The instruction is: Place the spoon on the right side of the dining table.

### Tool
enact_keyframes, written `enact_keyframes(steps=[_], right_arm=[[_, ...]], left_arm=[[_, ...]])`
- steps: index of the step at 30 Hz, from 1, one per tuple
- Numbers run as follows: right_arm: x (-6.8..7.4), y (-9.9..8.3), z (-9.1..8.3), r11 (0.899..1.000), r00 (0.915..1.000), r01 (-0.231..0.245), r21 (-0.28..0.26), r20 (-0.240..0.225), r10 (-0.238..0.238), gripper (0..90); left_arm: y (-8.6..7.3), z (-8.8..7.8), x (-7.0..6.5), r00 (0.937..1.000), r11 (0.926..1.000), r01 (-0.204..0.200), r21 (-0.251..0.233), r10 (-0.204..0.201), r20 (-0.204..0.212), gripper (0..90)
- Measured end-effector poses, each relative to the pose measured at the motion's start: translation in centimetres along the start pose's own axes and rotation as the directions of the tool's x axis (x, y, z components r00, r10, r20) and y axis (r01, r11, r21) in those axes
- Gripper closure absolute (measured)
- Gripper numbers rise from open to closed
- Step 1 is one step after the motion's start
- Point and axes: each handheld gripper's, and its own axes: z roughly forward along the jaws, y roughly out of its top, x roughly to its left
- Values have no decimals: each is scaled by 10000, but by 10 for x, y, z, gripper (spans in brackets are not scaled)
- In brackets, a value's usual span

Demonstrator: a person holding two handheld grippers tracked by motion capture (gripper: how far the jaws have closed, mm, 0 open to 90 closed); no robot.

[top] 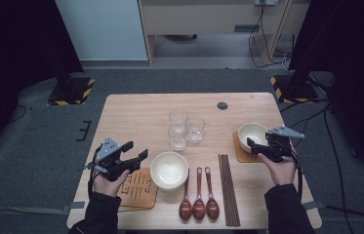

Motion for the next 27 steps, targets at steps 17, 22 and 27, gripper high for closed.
enact_keyframes(steps=[17,22,27], right_arm=[[20,-12,-11,9998,9981,222,29,-584,-219,232],[26,-15,-12,9995,9967,314,47,-755,-309,232],[31,-17,-9,9991,9948,386,171,-945,-368,232]], left_arm=[[0,16,-46,9930,9979,-590,257,560,1037,304],[-3,21,-55,9901,9966,-756,341,710,1207,304],[-5,27,-66,9872,9952,-869,443,800,1380,314]])
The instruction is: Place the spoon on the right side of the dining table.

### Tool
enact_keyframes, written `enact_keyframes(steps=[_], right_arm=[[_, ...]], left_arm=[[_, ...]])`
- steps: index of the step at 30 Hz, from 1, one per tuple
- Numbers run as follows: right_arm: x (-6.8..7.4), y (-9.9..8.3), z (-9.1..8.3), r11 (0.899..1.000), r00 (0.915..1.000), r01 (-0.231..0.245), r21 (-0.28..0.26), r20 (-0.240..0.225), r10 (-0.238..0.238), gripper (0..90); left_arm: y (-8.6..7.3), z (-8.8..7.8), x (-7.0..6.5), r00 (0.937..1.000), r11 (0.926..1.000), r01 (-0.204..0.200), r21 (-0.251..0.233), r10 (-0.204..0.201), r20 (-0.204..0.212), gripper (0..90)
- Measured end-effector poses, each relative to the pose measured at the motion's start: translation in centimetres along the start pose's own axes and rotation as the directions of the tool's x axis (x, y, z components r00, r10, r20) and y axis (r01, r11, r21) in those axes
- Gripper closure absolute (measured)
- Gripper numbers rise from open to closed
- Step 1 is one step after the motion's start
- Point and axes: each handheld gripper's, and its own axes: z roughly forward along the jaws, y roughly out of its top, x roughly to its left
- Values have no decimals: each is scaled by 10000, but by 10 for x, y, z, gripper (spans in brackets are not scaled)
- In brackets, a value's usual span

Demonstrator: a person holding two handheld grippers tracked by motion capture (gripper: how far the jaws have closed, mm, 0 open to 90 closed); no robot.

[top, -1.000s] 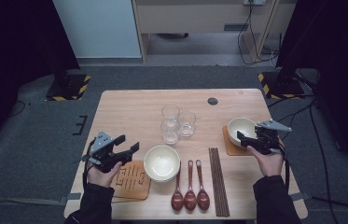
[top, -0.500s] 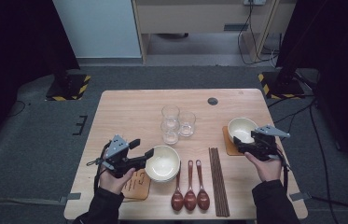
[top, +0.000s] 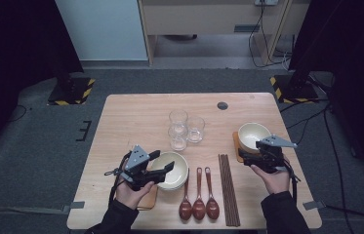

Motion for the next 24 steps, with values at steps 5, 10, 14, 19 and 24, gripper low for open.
enact_keyframes(steps=[5,10,14,19,24], right_arm=[[4,0,3,9998,9996,221,25,-150,-220,235],[6,-1,5,9996,9994,264,97,-207,-262,238],[9,-1,6,9995,9992,296,114,-270,-293,238],[10,-2,7,9994,9989,310,164,-370,-303,238],[10,-2,8,9995,9988,273,155,-399,-267,238]], left_arm=[[-2,8,-11,9995,9996,-235,160,232,197,322],[-4,16,-22,9984,9983,-443,368,430,366,323],[-6,21,-30,9972,9974,-542,465,516,541,324],[-8,28,-39,9952,9960,-677,575,633,744,325],[-9,34,-47,9929,9946,-811,643,750,925,335]])
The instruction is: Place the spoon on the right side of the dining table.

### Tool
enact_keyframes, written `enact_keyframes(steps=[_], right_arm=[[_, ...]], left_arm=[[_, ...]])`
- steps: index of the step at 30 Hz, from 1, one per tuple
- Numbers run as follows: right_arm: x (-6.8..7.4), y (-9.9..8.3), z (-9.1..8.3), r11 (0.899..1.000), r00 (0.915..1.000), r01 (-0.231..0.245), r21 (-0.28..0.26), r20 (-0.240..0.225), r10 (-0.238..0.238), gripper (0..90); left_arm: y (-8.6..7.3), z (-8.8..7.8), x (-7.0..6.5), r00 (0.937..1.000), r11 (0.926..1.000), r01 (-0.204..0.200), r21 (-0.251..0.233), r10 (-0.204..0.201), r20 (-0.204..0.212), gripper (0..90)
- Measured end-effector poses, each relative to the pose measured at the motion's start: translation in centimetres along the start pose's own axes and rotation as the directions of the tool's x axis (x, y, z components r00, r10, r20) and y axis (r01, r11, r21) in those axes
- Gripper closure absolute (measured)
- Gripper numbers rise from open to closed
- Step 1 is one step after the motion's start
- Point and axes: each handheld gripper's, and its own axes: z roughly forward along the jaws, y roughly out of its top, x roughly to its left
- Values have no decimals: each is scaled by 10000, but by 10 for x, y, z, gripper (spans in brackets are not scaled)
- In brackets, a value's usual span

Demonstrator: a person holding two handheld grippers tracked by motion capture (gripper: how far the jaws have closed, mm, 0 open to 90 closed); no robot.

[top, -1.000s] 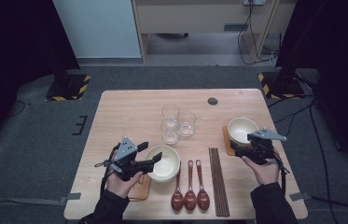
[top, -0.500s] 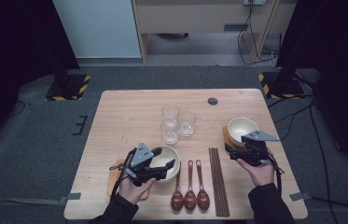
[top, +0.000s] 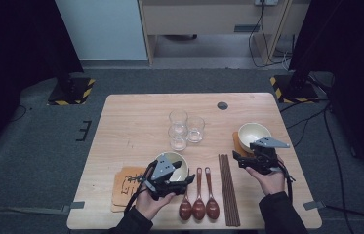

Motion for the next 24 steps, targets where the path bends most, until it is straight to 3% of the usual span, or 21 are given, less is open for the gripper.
enact_keyframes(steps=[24], right_arm=[[12,-8,-3,9999,9992,-38,106,-400,42,245]], left_arm=[[-10,22,-30,9964,9973,-479,549,438,727,404]])
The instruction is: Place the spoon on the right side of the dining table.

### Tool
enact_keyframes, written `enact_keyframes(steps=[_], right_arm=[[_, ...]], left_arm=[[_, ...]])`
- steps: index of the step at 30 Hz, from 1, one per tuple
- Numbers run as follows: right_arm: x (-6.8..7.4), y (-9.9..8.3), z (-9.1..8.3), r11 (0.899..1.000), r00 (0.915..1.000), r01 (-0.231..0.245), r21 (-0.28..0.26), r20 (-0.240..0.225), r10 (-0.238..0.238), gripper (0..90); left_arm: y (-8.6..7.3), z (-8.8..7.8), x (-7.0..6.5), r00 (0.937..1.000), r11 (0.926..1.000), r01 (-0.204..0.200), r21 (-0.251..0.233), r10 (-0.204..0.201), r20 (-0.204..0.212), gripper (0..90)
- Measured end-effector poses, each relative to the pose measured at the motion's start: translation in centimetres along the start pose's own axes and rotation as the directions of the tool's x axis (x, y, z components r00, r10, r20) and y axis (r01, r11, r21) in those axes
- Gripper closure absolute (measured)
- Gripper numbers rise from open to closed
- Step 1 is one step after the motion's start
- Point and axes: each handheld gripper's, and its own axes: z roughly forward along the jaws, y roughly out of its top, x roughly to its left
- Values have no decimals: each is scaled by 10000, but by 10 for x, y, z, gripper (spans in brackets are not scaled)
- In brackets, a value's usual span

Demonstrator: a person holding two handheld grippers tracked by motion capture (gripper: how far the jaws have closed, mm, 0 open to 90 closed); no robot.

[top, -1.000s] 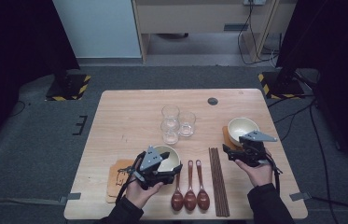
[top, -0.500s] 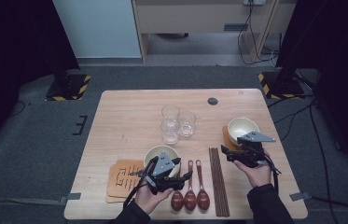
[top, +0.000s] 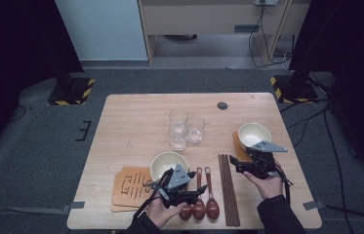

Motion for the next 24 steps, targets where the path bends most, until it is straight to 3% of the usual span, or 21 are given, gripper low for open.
enact_keyframes(steps=[24], right_arm=[[15,-11,5,9993,9986,165,342,-505,-147,262]], left_arm=[[-19,23,-20,9980,9959,-60,903,4,625,414]])
